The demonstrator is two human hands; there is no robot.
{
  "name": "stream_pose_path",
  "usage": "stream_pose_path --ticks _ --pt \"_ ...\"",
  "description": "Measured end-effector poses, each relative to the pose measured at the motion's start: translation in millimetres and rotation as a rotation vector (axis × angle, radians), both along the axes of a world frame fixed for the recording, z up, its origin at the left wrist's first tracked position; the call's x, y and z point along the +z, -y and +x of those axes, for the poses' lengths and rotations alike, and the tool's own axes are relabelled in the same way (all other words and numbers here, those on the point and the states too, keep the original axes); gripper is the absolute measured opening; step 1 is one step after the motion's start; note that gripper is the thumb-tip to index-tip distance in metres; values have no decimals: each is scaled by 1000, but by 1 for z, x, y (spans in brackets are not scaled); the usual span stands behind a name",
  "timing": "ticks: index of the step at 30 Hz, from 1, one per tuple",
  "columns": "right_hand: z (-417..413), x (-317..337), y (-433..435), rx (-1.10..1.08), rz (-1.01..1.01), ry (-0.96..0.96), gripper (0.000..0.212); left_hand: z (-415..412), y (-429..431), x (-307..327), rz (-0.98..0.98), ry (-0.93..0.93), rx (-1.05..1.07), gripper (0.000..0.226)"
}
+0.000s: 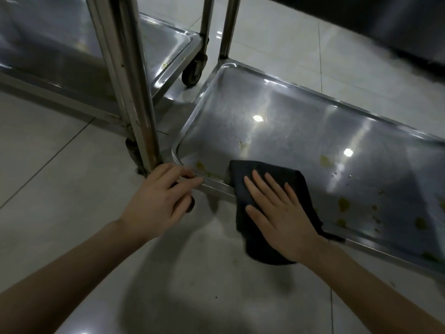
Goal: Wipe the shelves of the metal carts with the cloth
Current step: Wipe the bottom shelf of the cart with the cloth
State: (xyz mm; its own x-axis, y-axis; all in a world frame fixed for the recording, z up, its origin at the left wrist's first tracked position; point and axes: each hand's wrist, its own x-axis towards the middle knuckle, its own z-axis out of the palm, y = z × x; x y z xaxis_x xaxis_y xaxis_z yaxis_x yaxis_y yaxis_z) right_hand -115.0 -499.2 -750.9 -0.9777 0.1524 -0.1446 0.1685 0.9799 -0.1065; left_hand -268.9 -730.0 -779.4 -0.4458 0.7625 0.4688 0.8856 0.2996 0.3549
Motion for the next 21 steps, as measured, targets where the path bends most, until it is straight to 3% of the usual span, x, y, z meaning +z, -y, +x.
stream_pose_path --ticks 6,10,14,17,21 --pt "-88 -10 -34 -122 88 -73 57 -1 -3 -3 50 19 11 33" --pt "-161 -13 -53 -267 16 -36 61 -1 -1 -3 35 22 -27 32" --pt "-126 -18 -18 -60 75 -129 64 -5 5 -3 -2 41 -70 34" --pt "-79 -18 11 83 -17 -107 71 -6 8 -5 -22 20 -103 35" --pt "-110 -18 3 11 43 -117 67 -8 7 -6 2 18 -109 35"
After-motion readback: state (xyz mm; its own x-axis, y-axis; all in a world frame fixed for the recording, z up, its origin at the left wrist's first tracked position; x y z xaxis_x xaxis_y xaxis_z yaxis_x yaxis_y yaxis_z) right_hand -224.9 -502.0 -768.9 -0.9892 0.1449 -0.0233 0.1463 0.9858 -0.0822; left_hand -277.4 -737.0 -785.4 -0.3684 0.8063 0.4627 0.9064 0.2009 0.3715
